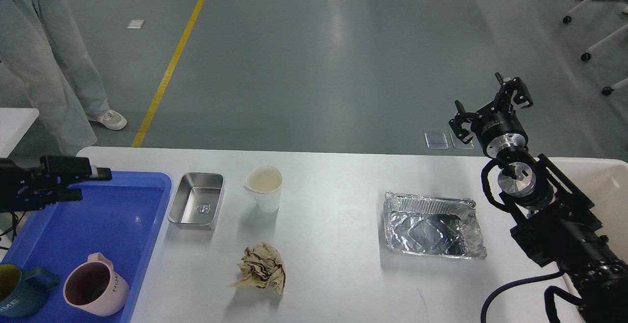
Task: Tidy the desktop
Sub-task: 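Release the mug and raise the left gripper away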
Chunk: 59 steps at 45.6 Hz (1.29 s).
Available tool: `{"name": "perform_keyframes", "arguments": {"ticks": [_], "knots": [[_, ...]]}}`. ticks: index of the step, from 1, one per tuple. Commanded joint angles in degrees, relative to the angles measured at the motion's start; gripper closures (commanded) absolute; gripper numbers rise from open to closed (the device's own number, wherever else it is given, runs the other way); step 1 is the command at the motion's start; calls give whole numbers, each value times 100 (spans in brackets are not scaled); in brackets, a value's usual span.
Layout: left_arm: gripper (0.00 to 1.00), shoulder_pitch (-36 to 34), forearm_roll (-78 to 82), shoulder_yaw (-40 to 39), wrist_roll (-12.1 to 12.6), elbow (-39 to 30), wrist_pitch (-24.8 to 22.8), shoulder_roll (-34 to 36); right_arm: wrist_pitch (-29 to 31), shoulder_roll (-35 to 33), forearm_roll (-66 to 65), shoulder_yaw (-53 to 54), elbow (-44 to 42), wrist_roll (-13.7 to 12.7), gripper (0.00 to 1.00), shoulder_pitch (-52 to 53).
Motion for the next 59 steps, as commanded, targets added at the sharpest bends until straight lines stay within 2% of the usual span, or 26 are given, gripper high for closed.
{"name": "perform_keyframes", "arguments": {"ticks": [1,11,25,30,35,41,43,46,49,53,59], "knots": [[10,-21,-363,-736,59,-3,-69,-6,-9,0,0,0,9,0,0,-8],[6,-135,-363,-1493,59,14,-86,-6,-26,-9,0,0,35,0,0,-17],[4,-706,-407,-1511,-12,234,-113,179,-35,0,-8,0,44,0,0,-8],[4,-812,-407,-1432,59,330,-78,153,-44,0,-8,-123,26,0,0,1],[4,-760,-389,-1405,67,646,19,-14,-53,-9,-8,-220,26,0,0,18],[4,-724,-275,-1370,155,910,124,-576,-53,-9,-8,-229,18,0,0,18],[4,-733,-266,-1274,260,954,238,-752,-53,-9,-8,-229,18,0,0,18],[4,-724,-266,-1028,436,990,694,-1016,-61,-9,-8,-229,18,0,0,1],[4,-724,-240,-730,498,990,1186,-1192,-61,-9,-8,-237,9,0,0,1],[4,-724,-126,-264,498,999,1872,-1411,-70,-9,-8,-255,9,0,0,-8],[4,-672,-126,211,446,1007,2629,-1842,-88,-9,-8,-396,0,0,0,-8]]}}
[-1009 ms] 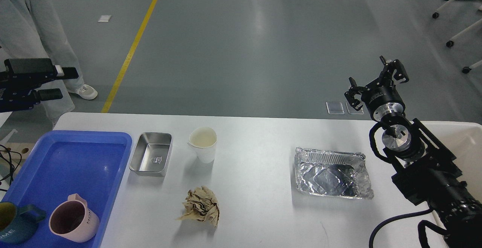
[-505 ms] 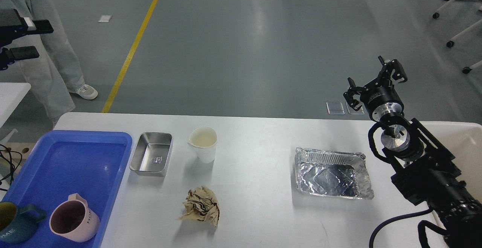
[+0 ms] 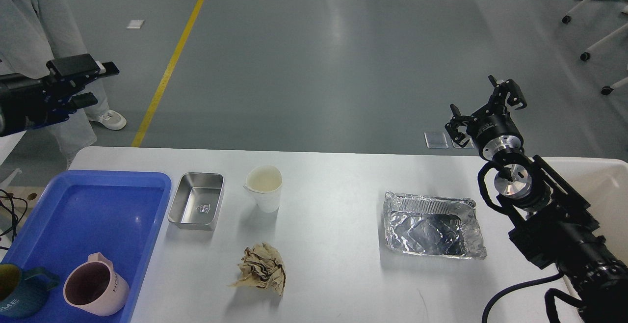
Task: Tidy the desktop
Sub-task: 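Release the mug and raise the left gripper away, then reach the left gripper to the small steel tray and grasp it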
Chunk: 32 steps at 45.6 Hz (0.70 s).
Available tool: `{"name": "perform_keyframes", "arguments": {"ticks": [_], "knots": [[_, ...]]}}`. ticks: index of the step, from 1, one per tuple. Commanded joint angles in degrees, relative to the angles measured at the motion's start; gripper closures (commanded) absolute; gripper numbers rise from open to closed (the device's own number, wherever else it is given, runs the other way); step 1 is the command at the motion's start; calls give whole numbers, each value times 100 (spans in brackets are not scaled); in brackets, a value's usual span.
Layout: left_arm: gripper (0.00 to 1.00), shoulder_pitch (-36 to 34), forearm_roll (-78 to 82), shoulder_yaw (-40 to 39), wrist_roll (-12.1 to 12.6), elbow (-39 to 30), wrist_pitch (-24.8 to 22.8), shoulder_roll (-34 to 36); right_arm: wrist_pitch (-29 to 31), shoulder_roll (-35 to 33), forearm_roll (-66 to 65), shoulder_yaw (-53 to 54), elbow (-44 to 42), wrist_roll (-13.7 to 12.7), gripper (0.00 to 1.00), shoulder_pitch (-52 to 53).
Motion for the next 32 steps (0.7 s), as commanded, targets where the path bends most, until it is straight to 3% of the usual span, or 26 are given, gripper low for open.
{"name": "perform_keyframes", "arguments": {"ticks": [1,6,10,17,22,32], "knots": [[4,113,-3,361,-50,35,647,-371,-13,1,-9,-95,-5,0,0,-6],[4,544,-11,344,-199,342,1175,-644,-13,-8,-9,-103,-5,0,0,-15],[4,773,6,361,-463,763,1491,-1030,-13,-8,-9,-103,-5,0,0,-15],[4,993,155,501,-938,1678,1518,-1628,-13,-17,-9,-112,-5,0,0,-15],[4,1072,489,704,-1140,1881,1518,-1945,-13,-17,-18,-191,-14,0,0,-15],[4,1213,683,730,-1228,2259,1527,-2367,-101,-26,-18,-349,-5,0,0,-24]]}}
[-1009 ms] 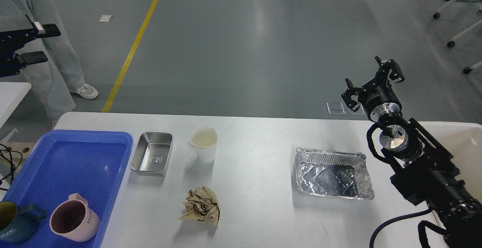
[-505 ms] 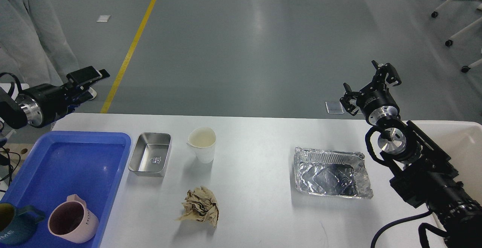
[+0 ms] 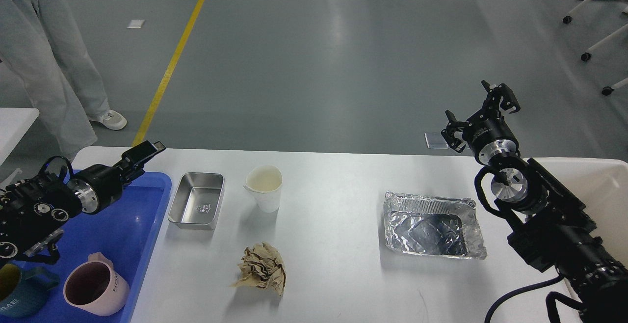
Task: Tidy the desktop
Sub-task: 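Reach the left gripper to the small steel tray and grasp it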
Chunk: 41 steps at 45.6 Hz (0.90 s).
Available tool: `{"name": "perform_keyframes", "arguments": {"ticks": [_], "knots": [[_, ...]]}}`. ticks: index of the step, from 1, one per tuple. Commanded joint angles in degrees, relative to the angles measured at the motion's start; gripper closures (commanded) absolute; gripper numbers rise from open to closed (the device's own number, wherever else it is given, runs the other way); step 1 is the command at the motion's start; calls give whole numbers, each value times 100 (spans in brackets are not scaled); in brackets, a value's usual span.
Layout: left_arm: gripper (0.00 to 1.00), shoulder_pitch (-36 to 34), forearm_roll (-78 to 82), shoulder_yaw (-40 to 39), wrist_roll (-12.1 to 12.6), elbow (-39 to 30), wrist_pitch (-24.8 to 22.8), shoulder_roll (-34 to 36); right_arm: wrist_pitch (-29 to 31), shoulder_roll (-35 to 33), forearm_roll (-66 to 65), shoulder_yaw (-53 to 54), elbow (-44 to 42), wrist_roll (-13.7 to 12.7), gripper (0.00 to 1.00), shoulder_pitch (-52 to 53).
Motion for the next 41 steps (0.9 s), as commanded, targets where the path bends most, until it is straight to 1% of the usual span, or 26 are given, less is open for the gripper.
{"name": "perform_keyframes", "arguments": {"ticks": [1,10,17,18,23,28,33,41], "knots": [[4,52,48,16,-13,200,8,-272,-42,3,0,-50,8,0,0,-4],[4,43,92,279,-4,385,70,-334,-51,-6,0,-67,8,0,0,4],[4,43,92,297,-13,675,87,-422,-51,-14,0,-67,-1,0,0,-4],[4,43,118,297,-13,719,148,-483,-51,-14,0,-67,-10,0,0,-4],[4,43,311,306,-4,754,377,-615,-51,-14,0,-76,-10,0,0,-4],[6,34,496,306,-4,789,509,-738,-60,-14,0,-76,-10,0,0,-4],[7,17,601,306,13,912,527,-949,-60,-14,0,-76,-10,0,0,-4],[10,43,874,384,22,921,536,-976,-113,-14,-9,-76,-10,0,0,4]]}}
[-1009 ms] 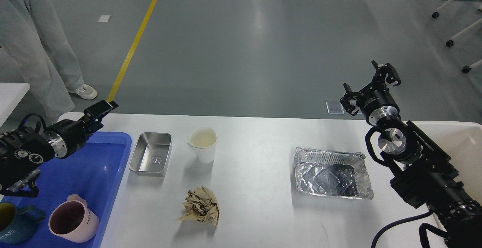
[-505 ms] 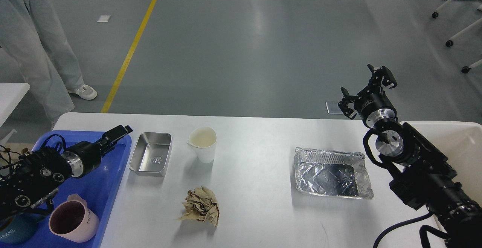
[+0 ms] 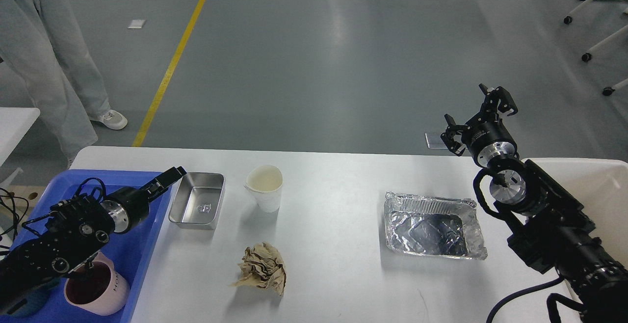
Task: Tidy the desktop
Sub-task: 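Reach the left gripper to the small steel tray and grasp it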
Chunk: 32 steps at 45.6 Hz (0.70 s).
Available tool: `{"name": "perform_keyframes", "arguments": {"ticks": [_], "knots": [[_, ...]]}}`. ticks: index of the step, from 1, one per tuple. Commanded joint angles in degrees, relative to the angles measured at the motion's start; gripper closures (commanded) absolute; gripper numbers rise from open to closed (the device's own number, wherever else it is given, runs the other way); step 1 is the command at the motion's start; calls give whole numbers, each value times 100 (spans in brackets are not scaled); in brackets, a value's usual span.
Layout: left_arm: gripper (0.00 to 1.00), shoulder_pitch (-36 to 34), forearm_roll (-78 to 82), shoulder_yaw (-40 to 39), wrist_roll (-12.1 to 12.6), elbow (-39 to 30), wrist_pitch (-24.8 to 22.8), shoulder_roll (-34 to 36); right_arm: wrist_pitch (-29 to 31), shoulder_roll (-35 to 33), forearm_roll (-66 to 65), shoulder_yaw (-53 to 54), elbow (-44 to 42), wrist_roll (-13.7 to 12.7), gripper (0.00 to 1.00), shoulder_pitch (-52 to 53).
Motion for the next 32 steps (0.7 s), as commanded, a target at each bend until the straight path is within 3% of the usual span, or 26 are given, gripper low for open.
{"name": "perform_keyframes", "arguments": {"ticks": [1,12,22,32], "knots": [[11,18,176,112,3,15,9,-15,-24,1,5,0,0,0,0,9],[16,0,185,385,11,103,167,-41,-24,-8,-3,0,-9,0,0,9],[27,-8,185,411,-6,130,167,-85,-24,-8,-3,0,-9,0,0,18],[30,-26,194,411,-6,130,167,-94,-41,-8,-3,0,-9,0,0,26]]}}
